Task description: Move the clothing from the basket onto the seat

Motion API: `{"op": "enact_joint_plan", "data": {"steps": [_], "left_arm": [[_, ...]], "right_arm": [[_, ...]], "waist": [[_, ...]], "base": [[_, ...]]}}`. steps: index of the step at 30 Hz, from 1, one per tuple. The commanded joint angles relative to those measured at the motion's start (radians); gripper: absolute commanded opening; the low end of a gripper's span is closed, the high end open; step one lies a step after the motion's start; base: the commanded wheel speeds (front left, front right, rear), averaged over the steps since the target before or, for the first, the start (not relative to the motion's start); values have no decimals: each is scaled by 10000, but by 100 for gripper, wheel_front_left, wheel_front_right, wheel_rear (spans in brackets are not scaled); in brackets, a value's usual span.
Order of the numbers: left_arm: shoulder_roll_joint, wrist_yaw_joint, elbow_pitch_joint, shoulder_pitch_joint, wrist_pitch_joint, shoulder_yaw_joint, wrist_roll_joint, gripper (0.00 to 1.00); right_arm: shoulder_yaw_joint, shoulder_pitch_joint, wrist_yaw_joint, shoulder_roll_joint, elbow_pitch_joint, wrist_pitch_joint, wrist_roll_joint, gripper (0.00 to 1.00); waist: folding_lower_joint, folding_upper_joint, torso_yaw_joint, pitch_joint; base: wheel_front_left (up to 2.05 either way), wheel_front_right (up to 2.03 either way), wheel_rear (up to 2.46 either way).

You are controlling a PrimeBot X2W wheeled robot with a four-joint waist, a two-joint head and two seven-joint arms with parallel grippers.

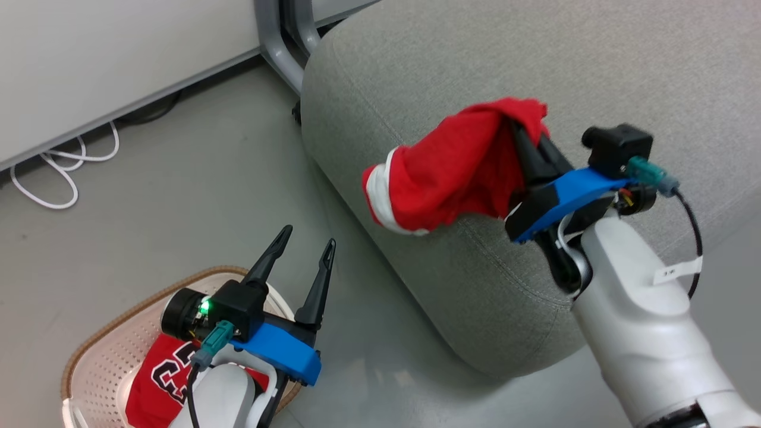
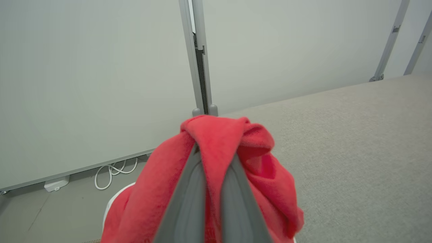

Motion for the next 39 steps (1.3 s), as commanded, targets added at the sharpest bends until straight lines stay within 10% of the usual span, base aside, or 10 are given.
{"op": "enact_joint_plan", "data": {"steps": [1, 29, 30, 33, 39], "left_arm": [[202, -23, -146, -283, -47, -76, 110, 100], [2023, 171, -1655, -1399, 11, -509, 535, 100], [2035, 188, -1667, -1418, 15, -507, 522, 100], [2011, 207, -1634, -1432, 14, -556, 480, 100], [1878, 201, -1478, -1518, 2, -679, 435, 100]], "right_arm": [[-562, -634, 1, 2, 259, -39, -193, 0], [-6602, -4027, 1, -2205, 2181, -39, -2183, 0], [-6630, -3999, 1, -2166, 2209, -39, -2231, 11], [-6511, -3893, 1, -2065, 2455, -39, -2379, 95], [-6501, -3831, 1, -2111, 2763, -39, -2434, 100]], "waist": [[0, -1, 245, 648], [0, -1, 1779, 4626], [0, -1, 1784, 4636], [0, -1, 1818, 4609], [0, -1, 1943, 4428]], "base": [[0, 0, 0], [0, 0, 0], [0, 0, 0], [0, 0, 0], [0, 0, 0]]}}
